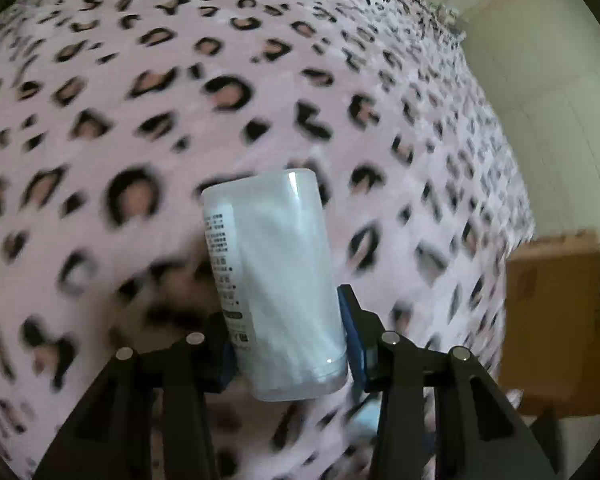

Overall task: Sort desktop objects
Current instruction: 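Grasp the white pouch with the left tool while the right tool grasps the blue triangle, then lift the white pouch with the left tool while the right tool lifts the blue triangle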

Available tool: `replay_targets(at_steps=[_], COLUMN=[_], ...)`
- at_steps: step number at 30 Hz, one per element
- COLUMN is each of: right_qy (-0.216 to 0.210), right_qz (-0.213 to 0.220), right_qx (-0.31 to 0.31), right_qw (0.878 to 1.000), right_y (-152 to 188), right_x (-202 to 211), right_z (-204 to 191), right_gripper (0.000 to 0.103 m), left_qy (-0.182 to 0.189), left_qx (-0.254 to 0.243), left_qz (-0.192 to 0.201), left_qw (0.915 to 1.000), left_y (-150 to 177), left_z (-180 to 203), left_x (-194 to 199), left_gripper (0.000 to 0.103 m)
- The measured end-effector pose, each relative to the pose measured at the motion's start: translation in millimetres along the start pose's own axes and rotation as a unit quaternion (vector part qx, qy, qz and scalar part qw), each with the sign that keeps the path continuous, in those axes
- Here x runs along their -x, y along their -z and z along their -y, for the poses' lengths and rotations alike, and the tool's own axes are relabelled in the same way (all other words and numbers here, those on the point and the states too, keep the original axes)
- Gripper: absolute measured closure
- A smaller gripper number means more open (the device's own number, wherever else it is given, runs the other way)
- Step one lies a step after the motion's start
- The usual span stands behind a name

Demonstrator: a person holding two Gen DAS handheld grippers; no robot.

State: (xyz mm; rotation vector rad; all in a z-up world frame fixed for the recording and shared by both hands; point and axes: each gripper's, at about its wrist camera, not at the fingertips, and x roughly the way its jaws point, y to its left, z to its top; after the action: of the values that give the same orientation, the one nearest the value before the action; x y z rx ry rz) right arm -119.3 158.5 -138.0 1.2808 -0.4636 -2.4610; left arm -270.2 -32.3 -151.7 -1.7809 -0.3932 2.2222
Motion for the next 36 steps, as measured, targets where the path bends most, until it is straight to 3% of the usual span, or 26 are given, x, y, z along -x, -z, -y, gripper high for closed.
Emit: replay_targets(at_steps=[7, 14, 25, 36], right_qy=[-0.013, 0.016, 0.053, 0.059], right_qz=[-0.035, -0.017, 0.02, 0.072], right_qx=[-0.014, -0.021, 0.008, 0.035], right_qw=[0.999, 1.0, 0.998, 0.995], right_y=[2, 9, 26, 20], right_x=[-27, -19, 48, 119], right_z=[6, -7, -32, -65], right_gripper=[0.077, 0.078, 0.078, 0.078], left_qy=[-0.029, -0.052, -0.101, -0.139], left_qx=[-0.003, -0.012, -0.014, -0.039], left_qz=[0.004, 0.036, 0.107, 0.176], left_qw=[0.9996, 0.998, 0.989, 0.9737], left_y=[80, 115, 145, 181], left_z=[-31, -36, -15, 27], left_x=[22, 29, 61, 134], left_gripper=[0.059, 0.059, 0.059, 0.059])
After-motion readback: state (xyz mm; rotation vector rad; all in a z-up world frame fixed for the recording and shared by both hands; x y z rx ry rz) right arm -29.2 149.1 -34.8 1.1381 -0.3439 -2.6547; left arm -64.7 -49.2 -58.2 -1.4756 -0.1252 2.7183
